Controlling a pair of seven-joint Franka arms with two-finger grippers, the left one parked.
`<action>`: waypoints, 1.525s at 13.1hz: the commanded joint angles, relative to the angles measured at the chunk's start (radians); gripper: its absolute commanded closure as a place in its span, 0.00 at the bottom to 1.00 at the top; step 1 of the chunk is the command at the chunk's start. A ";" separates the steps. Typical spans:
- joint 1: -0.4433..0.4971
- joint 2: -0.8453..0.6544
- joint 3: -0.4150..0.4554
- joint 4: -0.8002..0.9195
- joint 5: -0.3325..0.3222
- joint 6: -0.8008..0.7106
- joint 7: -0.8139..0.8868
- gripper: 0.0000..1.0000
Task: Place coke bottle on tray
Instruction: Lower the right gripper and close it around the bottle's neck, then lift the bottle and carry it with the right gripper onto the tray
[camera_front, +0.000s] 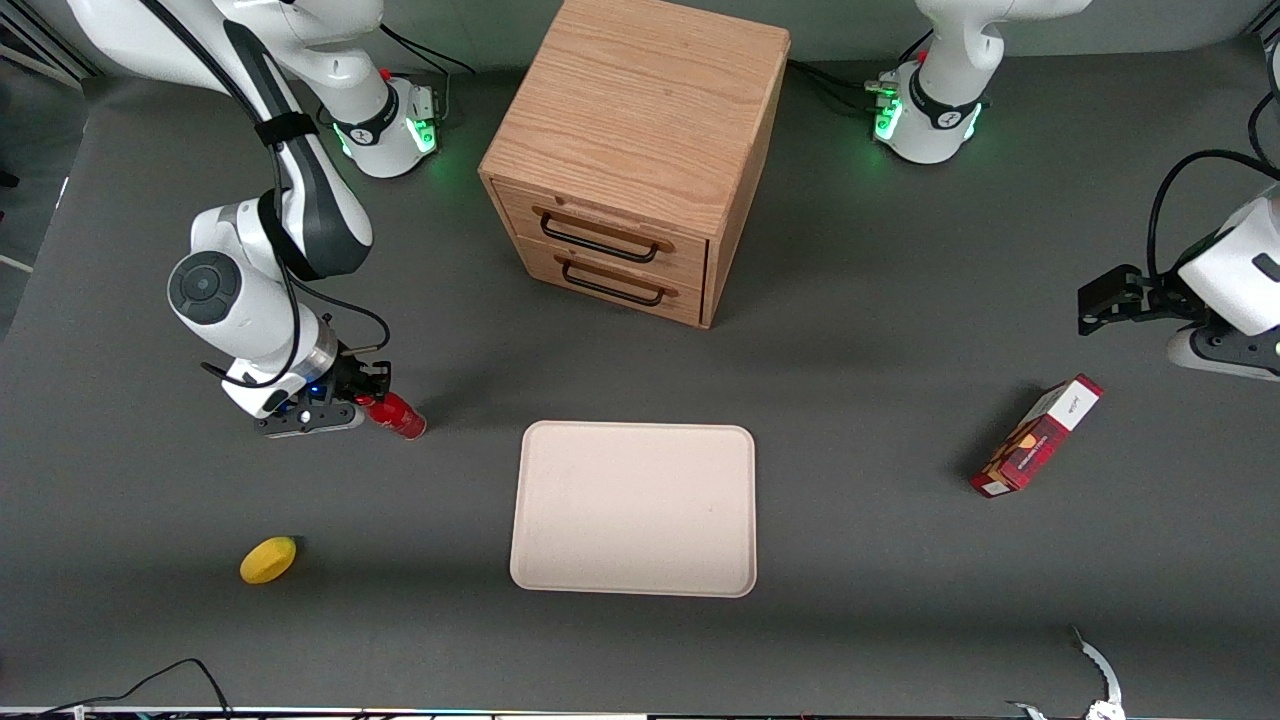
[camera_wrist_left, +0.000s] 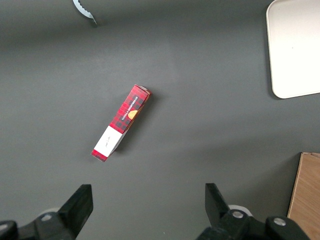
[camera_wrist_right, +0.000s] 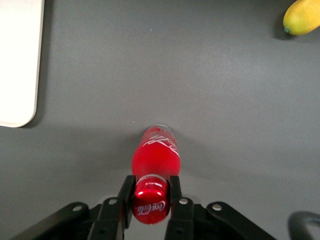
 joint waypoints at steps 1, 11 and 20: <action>0.005 -0.027 0.003 0.195 -0.014 -0.245 0.010 1.00; 0.005 -0.003 0.001 0.724 0.003 -0.805 0.007 1.00; 0.212 0.405 0.007 1.067 0.025 -0.665 0.212 1.00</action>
